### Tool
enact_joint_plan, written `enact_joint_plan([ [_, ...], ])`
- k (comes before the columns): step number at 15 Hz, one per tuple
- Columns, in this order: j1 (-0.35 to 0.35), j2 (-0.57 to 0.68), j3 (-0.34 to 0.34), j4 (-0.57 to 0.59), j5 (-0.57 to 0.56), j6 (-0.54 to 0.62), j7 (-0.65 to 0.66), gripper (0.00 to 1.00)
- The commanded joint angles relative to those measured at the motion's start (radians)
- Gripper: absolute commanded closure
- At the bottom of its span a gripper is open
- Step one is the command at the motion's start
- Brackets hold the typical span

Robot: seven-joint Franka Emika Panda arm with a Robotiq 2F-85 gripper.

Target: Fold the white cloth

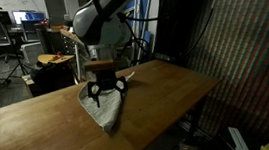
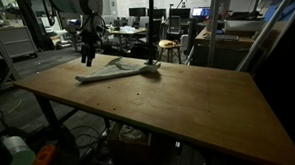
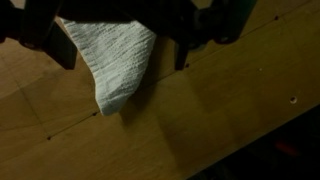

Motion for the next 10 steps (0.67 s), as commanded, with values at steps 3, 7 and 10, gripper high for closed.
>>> enact_joint_plan([
  [3, -0.022, -0.044, -0.005, -0.132, 0.072, 0.085, -0.051, 0.0],
  [7, -0.007, -0.059, 0.015, -0.182, 0.143, 0.127, -0.036, 0.0],
  [10, -0.001, -0.057, 0.031, -0.203, 0.202, 0.158, -0.045, 0.0],
])
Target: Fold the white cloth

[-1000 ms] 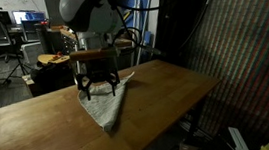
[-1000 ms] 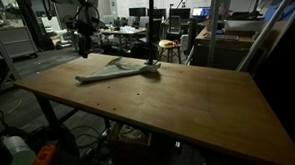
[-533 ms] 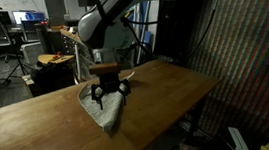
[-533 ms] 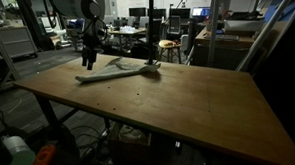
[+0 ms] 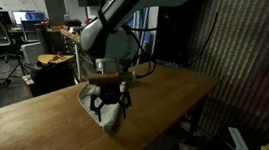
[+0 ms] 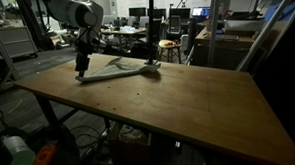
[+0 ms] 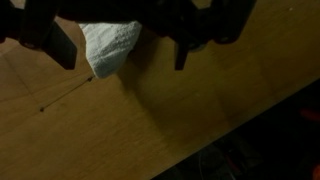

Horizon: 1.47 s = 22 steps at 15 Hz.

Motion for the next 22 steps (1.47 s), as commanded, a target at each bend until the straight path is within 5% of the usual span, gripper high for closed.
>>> enact_joint_plan([
  [1, 0.009, -0.039, 0.019, -0.058, 0.081, 0.068, -0.015, 0.0],
  [8, -0.013, 0.017, 0.028, -0.08, 0.186, 0.274, -0.124, 0.0],
  [10, -0.02, 0.045, 0.024, -0.086, 0.193, 0.31, -0.153, 0.26],
  [18, -0.006, 0.048, 0.018, -0.083, 0.169, 0.302, -0.138, 0.87],
  [20, 0.006, 0.021, 0.006, -0.086, 0.143, 0.281, -0.096, 1.0],
  [22, 0.015, -0.01, -0.011, -0.083, 0.106, 0.241, -0.034, 1.0],
])
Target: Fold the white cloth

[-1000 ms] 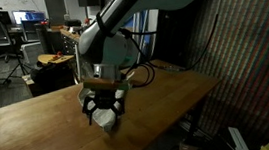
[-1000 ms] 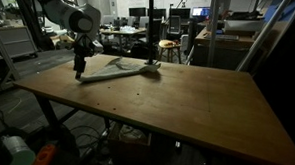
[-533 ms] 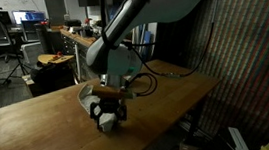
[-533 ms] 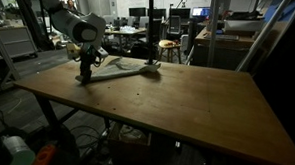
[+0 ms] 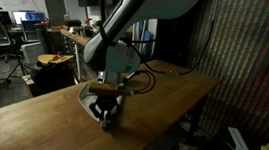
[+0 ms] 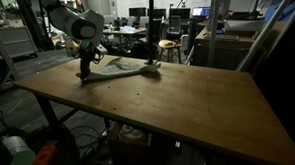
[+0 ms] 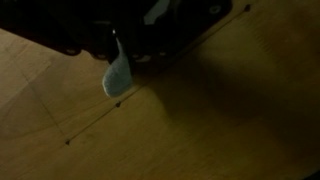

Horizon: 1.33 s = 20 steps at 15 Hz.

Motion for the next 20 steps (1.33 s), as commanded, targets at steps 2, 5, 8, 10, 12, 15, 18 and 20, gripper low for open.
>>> enact_joint_plan([
  [2, 0.022, -0.084, -0.039, 0.002, -0.091, -0.126, 0.131, 0.98],
  [5, 0.016, -0.11, -0.047, 0.071, -0.167, -0.315, 0.185, 0.98],
  [8, 0.015, -0.088, -0.048, 0.221, -0.242, -0.51, 0.218, 0.98],
  [10, 0.016, -0.053, -0.052, 0.325, -0.275, -0.565, 0.244, 0.98],
  [12, 0.012, -0.015, -0.061, 0.403, -0.286, -0.529, 0.274, 0.98],
  [15, -0.003, 0.042, -0.086, 0.491, -0.274, -0.434, 0.322, 0.98],
  [18, -0.02, 0.09, -0.122, 0.545, -0.265, -0.314, 0.372, 0.98],
  [20, -0.035, 0.111, -0.144, 0.562, -0.263, -0.243, 0.402, 0.98],
])
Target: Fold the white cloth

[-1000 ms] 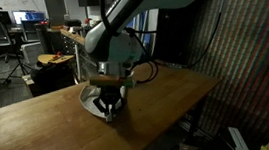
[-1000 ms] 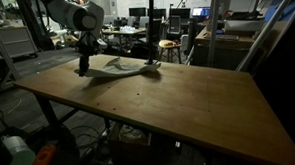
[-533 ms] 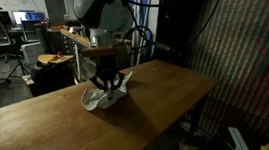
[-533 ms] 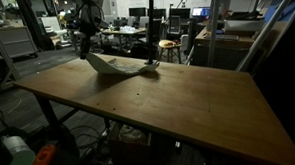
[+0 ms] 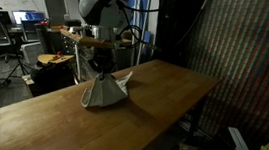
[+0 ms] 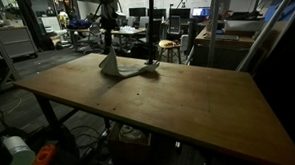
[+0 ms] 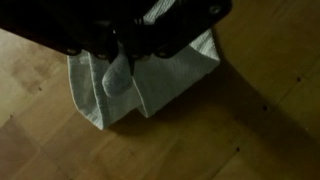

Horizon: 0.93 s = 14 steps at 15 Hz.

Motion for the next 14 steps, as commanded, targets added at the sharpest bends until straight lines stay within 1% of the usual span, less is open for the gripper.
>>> enact_joint_plan([
  [1, -0.025, 0.051, -0.033, 0.074, 0.008, 0.098, 0.068, 0.98],
  [7, -0.044, 0.076, -0.08, 0.109, -0.02, 0.223, 0.15, 0.98],
  [8, -0.043, 0.078, -0.086, 0.113, -0.025, 0.242, 0.163, 0.72],
  [9, -0.041, 0.077, -0.09, 0.115, -0.029, 0.261, 0.175, 0.68],
  [10, -0.038, 0.065, -0.095, 0.106, -0.036, 0.285, 0.184, 0.62],
  [12, -0.03, 0.035, -0.101, 0.078, -0.057, 0.326, 0.196, 0.47],
  [13, -0.023, 0.008, -0.104, 0.053, -0.08, 0.332, 0.199, 0.38],
  [14, -0.018, -0.017, -0.105, 0.034, -0.098, 0.319, 0.204, 0.32],
])
